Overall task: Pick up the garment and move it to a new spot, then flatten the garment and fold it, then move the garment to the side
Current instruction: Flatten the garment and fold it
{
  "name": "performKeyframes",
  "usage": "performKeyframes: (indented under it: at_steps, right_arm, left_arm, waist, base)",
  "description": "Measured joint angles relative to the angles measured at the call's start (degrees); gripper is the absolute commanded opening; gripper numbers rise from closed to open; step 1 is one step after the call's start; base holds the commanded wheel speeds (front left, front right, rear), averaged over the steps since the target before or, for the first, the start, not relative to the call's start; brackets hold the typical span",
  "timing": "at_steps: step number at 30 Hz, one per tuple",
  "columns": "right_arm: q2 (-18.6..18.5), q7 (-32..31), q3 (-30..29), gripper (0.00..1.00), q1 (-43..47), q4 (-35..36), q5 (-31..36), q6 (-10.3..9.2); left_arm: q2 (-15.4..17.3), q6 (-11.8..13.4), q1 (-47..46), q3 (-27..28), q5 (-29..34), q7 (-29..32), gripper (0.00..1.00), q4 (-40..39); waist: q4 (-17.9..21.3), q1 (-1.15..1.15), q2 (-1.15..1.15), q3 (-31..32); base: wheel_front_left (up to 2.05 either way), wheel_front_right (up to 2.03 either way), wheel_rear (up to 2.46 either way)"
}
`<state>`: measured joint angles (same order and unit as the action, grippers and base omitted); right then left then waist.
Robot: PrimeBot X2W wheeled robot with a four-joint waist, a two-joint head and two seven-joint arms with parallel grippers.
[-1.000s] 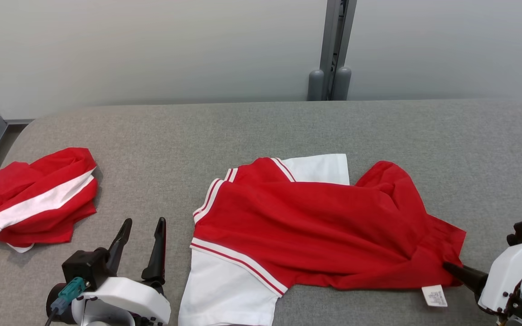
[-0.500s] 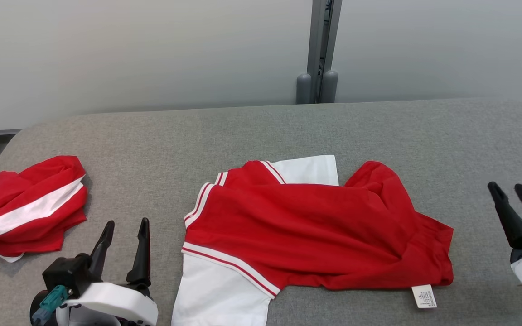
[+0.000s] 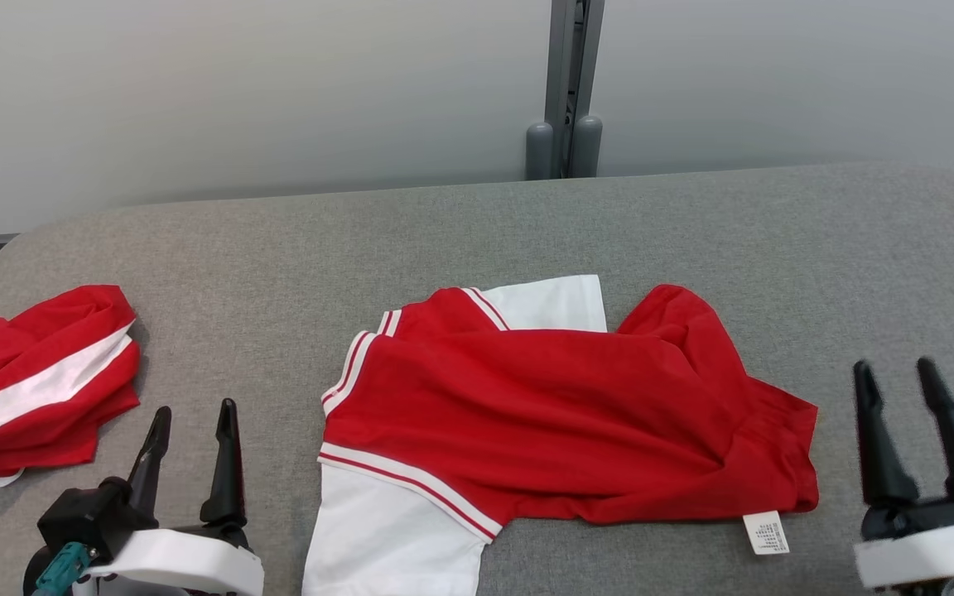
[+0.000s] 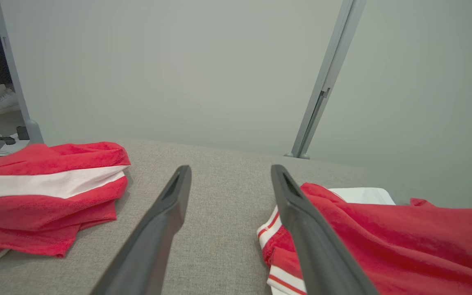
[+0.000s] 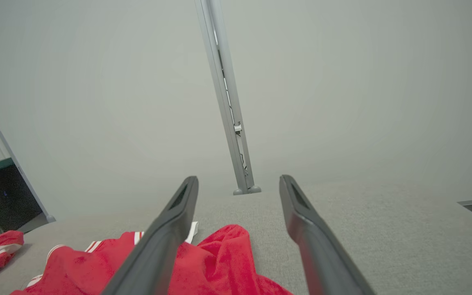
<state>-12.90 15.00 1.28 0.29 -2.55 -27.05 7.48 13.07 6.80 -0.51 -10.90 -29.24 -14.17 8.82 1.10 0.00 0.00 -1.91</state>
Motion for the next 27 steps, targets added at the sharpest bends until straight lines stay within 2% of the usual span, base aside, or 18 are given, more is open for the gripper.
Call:
performKeyframes:
  at_steps: [4, 27]
  right_arm:
    - [2.9, 0.0, 0.6, 1.00, 1.7, -2.1, 4.2, 0.00]
    - [2.3, 0.0, -0.6, 1.00, 1.4, -3.6, 5.6, 0.00]
  left_arm:
    - [-1.0, -0.2, -0.1, -0.4, 0.4, -0.3, 1.00, 0.3]
    - [-1.4, -0.7, -0.1, -1.0, 0.5, -0.6, 1.00, 1.0]
  waist:
    - [0.0, 0.00, 0.00, -0.2]
    - [-0.6, 0.00, 0.00, 1.3]
  base:
    - [0.00, 0.00, 0.00]
    - [0.00, 0.00, 0.00]
